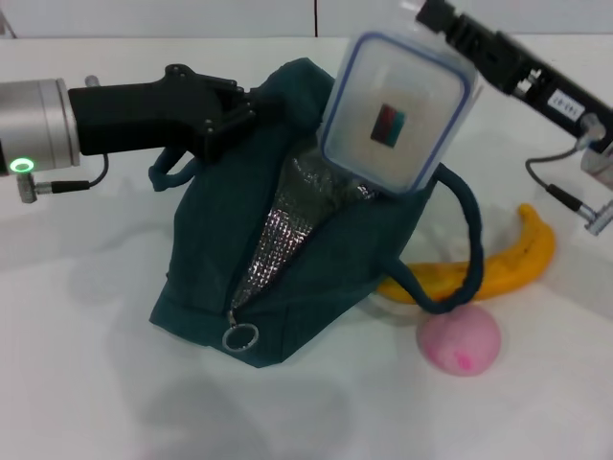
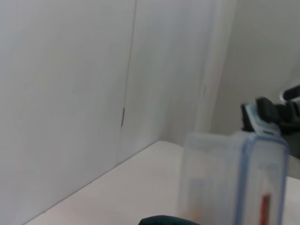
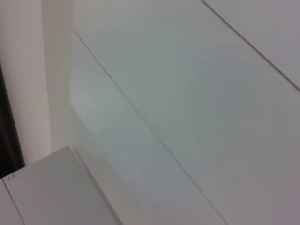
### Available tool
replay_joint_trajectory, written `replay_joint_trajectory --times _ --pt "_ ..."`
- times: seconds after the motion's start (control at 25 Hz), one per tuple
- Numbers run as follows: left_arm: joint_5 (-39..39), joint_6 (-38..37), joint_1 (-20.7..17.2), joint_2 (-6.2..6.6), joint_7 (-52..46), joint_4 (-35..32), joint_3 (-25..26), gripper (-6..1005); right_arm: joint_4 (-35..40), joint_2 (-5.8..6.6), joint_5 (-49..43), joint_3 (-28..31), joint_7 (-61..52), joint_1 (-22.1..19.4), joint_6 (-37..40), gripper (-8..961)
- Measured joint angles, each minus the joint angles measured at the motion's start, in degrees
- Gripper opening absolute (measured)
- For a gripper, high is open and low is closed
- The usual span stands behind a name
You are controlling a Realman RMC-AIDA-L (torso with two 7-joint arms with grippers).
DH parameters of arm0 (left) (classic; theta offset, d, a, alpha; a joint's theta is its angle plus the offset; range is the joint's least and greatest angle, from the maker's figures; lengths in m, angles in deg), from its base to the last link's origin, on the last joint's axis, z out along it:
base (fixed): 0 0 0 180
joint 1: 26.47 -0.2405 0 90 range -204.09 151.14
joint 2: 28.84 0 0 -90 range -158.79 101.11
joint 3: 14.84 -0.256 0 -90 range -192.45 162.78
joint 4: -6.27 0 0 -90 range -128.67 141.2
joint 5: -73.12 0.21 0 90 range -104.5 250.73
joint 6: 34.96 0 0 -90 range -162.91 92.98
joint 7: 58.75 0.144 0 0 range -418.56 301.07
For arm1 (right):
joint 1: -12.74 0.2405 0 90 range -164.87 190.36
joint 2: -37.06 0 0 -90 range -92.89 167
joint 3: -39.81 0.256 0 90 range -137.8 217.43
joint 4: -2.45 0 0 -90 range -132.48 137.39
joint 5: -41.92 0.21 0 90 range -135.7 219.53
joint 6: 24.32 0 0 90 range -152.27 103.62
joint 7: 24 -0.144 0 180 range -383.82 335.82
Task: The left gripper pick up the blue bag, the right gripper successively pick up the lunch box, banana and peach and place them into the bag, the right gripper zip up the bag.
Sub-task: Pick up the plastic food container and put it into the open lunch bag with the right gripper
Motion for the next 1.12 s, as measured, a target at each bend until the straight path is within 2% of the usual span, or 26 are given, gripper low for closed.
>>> replay_joint_trajectory --times 0.2,0.48,0.68,1.12 --pt "0.03 0.40 0.30 0.03 0.01 0.32 0.01 56 -0.09 -0.61 -2.57 -0.13 -0.03 -0.40 -0.89 93" --pt "0.01 0.49 0.68 0.05 0.05 0.70 0.01 55 2.08 -1.24 -7.72 -0.28 -1.04 0.12 -7.54 93" --pt "-0.38 0.94 0.61 0.02 1.20 0.83 0.17 51 5.32 -0.89 -12.72 -0.09 -1.92 0.82 -11.32 93" --pt "-0.52 2.53 0.81 0.04 1.49 1.65 0.23 51 5.91 -0.67 -15.25 1.27 0.52 1.13 -10.91 108"
